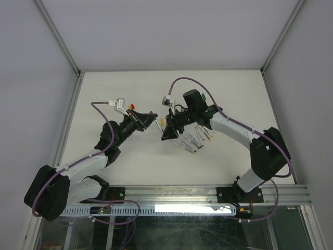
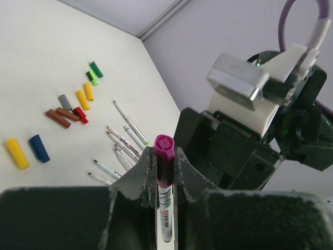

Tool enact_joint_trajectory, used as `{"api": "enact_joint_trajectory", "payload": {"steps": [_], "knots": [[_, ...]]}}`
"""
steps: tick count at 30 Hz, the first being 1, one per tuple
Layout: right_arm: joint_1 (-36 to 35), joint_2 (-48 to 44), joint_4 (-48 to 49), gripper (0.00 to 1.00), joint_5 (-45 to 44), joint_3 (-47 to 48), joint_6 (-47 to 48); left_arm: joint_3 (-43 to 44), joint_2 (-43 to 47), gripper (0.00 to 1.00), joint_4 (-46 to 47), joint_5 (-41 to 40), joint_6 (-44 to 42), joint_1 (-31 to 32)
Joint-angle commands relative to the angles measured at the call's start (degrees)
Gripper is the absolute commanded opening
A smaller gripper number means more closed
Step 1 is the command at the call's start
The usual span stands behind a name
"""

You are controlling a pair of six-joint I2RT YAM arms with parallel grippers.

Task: Open the pen caps
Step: Open the pen cap from the pen.

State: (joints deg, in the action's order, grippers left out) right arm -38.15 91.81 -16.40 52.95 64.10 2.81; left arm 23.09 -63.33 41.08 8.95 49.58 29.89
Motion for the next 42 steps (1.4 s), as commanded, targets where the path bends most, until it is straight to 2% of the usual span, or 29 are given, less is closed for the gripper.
{"api": "enact_joint_trajectory", "payload": {"steps": [1, 7, 10, 14, 15, 18, 20, 23, 27, 33, 40, 42], "knots": [[-0.2, -6.5, -4.5, 0.55, -5.6, 4.8, 9.2, -2.2, 1.8, 0.00, 11.2, 4.5, -1.9, -0.3], [2.8, -14.0, -8.0, 0.57, -12.1, 5.9, 16.8, -4.5, 4.2, 0.00, 13.7, 4.0, -3.2, -0.3], [4.2, -19.6, -5.6, 0.60, -16.7, 5.0, 18.4, -5.4, 5.0, 0.00, 14.9, 4.4, -4.1, -0.3], [4.4, -23.9, -1.3, 0.97, -23.8, 3.1, 17.4, -6.2, 4.3, 0.00, 18.6, 6.5, -4.5, -0.3], [4.4, -23.3, -2.3, 0.98, -22.2, 3.7, 15.7, -6.3, 3.8, 0.00, 19.9, 7.1, -4.5, -0.3], [4.6, -20.5, -6.4, 0.99, -5.5, 5.1, 14.1, -6.5, 1.6, 0.00, 24.5, 8.6, -4.3, -0.3], [4.6, -19.9, -2.6, 0.99, 1.4, 1.3, 9.9, -6.2, 0.0, 0.00, 27.0, 9.5, -4.0, -0.3], [4.6, -19.4, 5.5, 0.96, 1.1, -3.9, 1.9, -6.2, -2.4, 0.00, 30.5, 9.6, -2.8, 0.0], [4.0, -17.2, 11.9, 0.93, 1.0, -6.1, -5.2, -6.5, -4.6, 0.00, 34.7, 7.7, -2.0, 1.2], [1.1, -14.8, 15.4, 0.83, -3.4, -6.9, -8.0, -5.4, -7.2, 0.00, 36.0, 4.8, -2.6, 4.1], [-0.3, -14.5, 16.8, 0.59, -6.3, -7.2, -9.7, -4.2, -10.1, 0.00, 37.8, 3.8, -2.3, 5.6], [-0.3, -14.3, 16.6, 0.47, -6.2, -7.1, -9.7, -4.0, -10.3, 0.00, 38.2, 3.7, -2.3, 5.6]]}}
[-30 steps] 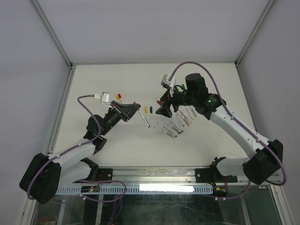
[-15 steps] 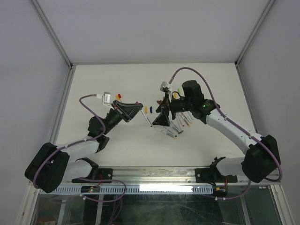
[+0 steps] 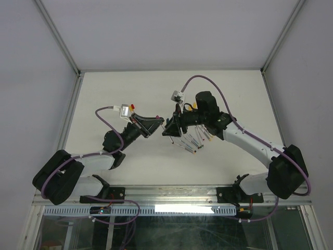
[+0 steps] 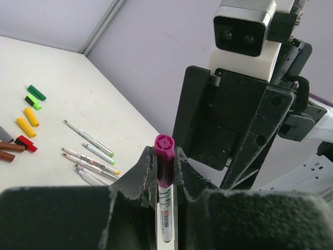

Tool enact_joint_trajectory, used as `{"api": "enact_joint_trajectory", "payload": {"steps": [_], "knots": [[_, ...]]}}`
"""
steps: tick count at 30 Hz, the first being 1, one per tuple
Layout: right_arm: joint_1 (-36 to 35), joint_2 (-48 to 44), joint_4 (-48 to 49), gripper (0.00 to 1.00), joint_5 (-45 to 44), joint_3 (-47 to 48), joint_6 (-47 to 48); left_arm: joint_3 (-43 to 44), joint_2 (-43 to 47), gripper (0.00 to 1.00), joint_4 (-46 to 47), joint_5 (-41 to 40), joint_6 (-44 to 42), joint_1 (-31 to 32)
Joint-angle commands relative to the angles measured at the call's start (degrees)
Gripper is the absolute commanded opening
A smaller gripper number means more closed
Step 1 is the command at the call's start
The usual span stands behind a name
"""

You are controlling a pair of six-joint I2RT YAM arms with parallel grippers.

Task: Open the pen caps
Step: Open the pen cap from the pen.

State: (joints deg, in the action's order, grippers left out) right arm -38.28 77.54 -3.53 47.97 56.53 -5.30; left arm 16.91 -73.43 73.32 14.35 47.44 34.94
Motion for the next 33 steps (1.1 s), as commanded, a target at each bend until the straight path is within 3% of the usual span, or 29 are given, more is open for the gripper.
{"api": "enact_joint_trajectory", "payload": {"steps": [1, 5, 10, 13, 15, 18, 25, 33], "knots": [[-0.1, 0.2, 3.5, 0.41, -1.1, 0.5, -1.8, 2.3, -0.2, 0.00, 5.9, -1.7, -0.1, 0.6], [-0.2, 1.2, 3.2, 0.38, -0.2, 0.6, -2.1, 2.8, 0.0, 0.00, 5.9, -1.8, -0.1, 0.6], [-0.2, 2.1, 2.8, 0.44, 0.6, 0.9, -2.5, 3.0, 0.1, 0.00, 5.9, -1.9, -0.2, 0.5], [-0.2, 2.4, 2.2, 0.10, 1.1, 1.3, -2.5, 3.1, 0.1, 0.00, 6.0, -2.3, -0.4, 0.5], [-0.2, 2.4, 1.4, 0.00, 1.3, 1.6, -2.2, 3.1, 0.5, 0.00, 5.8, -3.2, -1.3, 0.6], [-0.3, 2.2, 0.1, 0.00, 2.2, 1.3, -1.8, 4.5, 2.4, 0.00, 3.1, -5.0, -3.9, -0.7], [1.3, 1.6, -1.3, 0.00, 7.4, -0.6, -2.1, 11.4, 8.3, 0.00, -10.3, -11.6, -4.7, -11.1], [2.4, -1.8, -4.8, 0.00, 8.1, -4.1, 1.1, 11.9, 12.2, 0.00, -13.3, -10.4, -2.2, -15.9]]}}
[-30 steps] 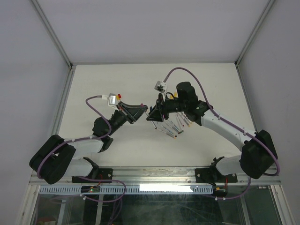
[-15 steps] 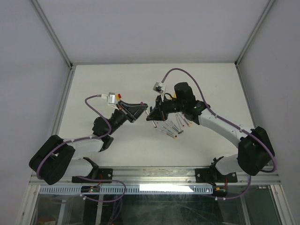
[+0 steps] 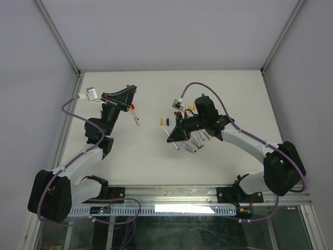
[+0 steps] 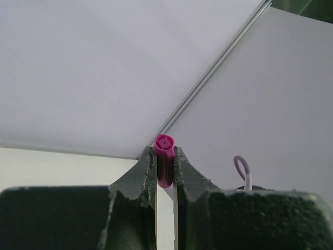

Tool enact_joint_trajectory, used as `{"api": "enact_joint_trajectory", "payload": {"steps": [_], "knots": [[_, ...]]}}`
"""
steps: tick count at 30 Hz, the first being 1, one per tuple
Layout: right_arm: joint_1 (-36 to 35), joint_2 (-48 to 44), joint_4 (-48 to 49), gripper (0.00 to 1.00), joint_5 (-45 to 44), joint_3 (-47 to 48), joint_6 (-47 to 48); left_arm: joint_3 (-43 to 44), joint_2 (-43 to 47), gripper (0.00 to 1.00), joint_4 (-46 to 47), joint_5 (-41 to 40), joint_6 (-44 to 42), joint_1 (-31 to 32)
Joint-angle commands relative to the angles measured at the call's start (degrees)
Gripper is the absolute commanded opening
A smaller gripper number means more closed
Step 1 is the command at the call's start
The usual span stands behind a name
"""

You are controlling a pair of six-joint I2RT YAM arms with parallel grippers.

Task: Open the pen caps
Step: Open the pen cap from the pen, then place the pen at the center of the board.

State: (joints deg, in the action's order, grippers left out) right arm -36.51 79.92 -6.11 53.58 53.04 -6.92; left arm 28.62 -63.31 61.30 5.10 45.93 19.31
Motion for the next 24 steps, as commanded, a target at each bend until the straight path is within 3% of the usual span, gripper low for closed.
{"api": "enact_joint_trajectory", "payload": {"steps": [1, 6, 14, 24], "knots": [[0.7, -4.8, -2.8, 0.00, 1.8, -0.8, 3.8, -0.6, 2.7, 0.00, -1.6, -1.0, -0.7, -0.3], [1.1, -4.7, -5.6, 0.00, -2.1, -0.3, 7.7, -6.7, 6.9, 0.00, -2.9, -0.4, 0.7, -0.5], [-3.2, 1.3, -13.4, 0.00, -18.6, 3.7, 14.9, -13.3, 12.3, 0.00, -13.7, 2.0, 3.2, -0.5], [-7.6, 9.2, -18.5, 0.00, -32.1, 7.5, 17.4, -19.6, 10.0, 0.00, -15.0, 3.4, 5.7, -0.5]]}}
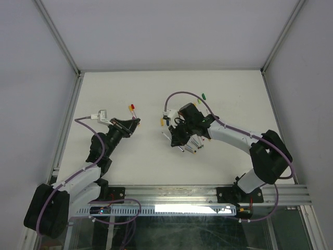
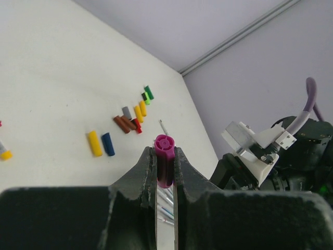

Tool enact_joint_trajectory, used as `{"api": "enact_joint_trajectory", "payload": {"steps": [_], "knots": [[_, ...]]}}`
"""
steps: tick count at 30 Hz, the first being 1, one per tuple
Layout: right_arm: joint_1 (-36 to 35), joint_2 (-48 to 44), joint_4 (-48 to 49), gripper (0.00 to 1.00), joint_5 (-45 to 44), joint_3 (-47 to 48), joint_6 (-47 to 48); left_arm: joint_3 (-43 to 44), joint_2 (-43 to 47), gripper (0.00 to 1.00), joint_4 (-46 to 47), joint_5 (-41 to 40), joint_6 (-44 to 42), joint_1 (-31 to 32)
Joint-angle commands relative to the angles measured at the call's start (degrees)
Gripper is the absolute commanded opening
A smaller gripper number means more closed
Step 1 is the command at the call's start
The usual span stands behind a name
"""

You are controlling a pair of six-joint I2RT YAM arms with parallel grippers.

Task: Open the pen caps
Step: Place the pen at the center of the board.

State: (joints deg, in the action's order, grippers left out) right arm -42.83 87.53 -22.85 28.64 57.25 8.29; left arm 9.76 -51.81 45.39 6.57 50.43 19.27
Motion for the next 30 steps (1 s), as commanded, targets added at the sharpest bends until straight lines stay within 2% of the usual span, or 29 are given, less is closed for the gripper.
{"api": "enact_joint_trajectory", "payload": {"steps": [1, 7, 12, 18, 25, 30], "knots": [[-1.6, 2.3, -1.9, 0.00, -8.0, 3.7, 2.0, -0.7, -2.5, 0.00, 0.9, 2.2, 2.6, -0.5], [-4.2, 6.2, -1.8, 0.00, -14.0, 4.6, 0.1, 1.5, -9.0, 0.00, -3.3, 2.6, 5.8, -0.4], [-6.2, 10.2, -5.5, 0.01, -16.9, 7.2, 1.0, 2.4, -14.5, 0.00, -3.8, 1.8, 8.0, -0.3], [-7.5, 11.6, -7.5, 0.11, -19.3, 8.3, 2.6, 5.6, -21.1, 0.00, -6.9, 0.1, 8.7, 0.6], [-7.8, 13.7, -9.0, 0.14, -21.8, 9.1, 3.2, 9.7, -28.1, 0.00, -10.0, -0.9, 9.5, 1.5], [-7.8, 13.9, -9.2, 0.22, -21.9, 9.3, 3.2, 11.7, -29.7, 0.00, -11.3, -1.5, 9.8, 2.6]]}}
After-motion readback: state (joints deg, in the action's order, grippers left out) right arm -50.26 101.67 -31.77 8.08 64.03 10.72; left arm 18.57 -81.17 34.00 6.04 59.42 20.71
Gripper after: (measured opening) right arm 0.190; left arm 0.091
